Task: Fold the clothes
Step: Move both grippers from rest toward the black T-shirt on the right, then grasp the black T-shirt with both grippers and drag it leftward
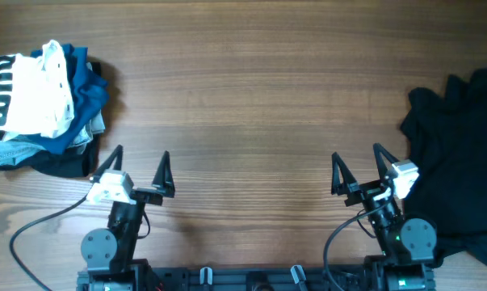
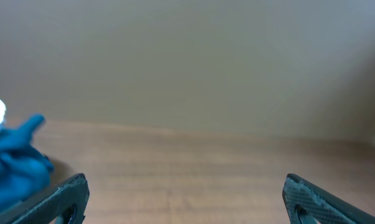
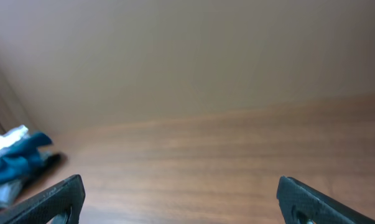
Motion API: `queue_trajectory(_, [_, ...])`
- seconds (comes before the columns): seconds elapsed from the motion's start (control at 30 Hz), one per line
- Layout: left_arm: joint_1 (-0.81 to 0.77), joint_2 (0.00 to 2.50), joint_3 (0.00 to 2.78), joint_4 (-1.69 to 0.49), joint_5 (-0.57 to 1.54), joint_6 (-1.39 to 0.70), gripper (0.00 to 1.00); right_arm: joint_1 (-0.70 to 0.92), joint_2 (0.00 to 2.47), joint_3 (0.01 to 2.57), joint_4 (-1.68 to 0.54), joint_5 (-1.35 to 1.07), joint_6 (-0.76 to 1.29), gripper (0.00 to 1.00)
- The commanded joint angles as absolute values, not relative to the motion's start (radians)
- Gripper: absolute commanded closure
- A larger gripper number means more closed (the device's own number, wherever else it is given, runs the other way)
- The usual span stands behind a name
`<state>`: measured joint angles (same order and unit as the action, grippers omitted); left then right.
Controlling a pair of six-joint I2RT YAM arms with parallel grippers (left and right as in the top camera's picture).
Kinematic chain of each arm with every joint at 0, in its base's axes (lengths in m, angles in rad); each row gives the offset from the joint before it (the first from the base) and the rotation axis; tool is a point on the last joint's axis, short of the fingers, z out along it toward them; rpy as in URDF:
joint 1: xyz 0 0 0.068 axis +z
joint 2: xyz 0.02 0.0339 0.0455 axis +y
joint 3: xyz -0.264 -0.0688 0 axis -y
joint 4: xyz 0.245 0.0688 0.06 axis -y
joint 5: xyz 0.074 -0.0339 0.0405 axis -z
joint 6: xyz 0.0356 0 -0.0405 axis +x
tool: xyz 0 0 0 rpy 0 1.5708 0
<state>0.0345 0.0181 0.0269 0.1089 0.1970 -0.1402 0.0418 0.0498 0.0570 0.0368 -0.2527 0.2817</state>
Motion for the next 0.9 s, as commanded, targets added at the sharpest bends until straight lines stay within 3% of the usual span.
queue_trajectory(0.0, [0.030, 0.106, 0.186, 0.087, 0.103, -0.108, 0.00, 0.035, 0.181, 0.262, 0.016, -0.286, 0.340, 0.00])
queue_trajectory(0.2, [0.030, 0.525, 0.610, -0.125, 0.121, -0.109, 0.00, 0.034, 0.664, 0.694, -0.315, -0.273, 0.320, 0.00])
queue_trajectory(0.37, [0.030, 0.921, 1.063, -0.491, 0.191, -0.109, 0.00, -0.016, 1.147, 1.111, -0.659, -0.291, 0.235, 0.00])
queue_trajectory(0.43, [0.030, 1.059, 1.208, -0.638, 0.192, -0.109, 0.00, -0.039, 1.300, 1.240, -0.731, -0.353, 0.102, 0.00])
queue_trajectory(0.53, [0.030, 1.196, 1.321, -0.745, 0.193, -0.109, 0.00, -0.085, 1.468, 1.349, -0.727, -0.386, 0.013, 0.00])
queue_trajectory(0.7, [0.030, 1.280, 1.343, -0.780, 0.260, -0.120, 0.00, -0.247, 1.649, 1.368, -0.664, -0.273, 0.226, 0.01])
queue_trajectory(0.87, [0.030, 1.277, 1.343, -0.776, 0.300, -0.120, 0.00, -0.370, 1.781, 1.368, -0.607, -0.196, 0.263, 0.12])
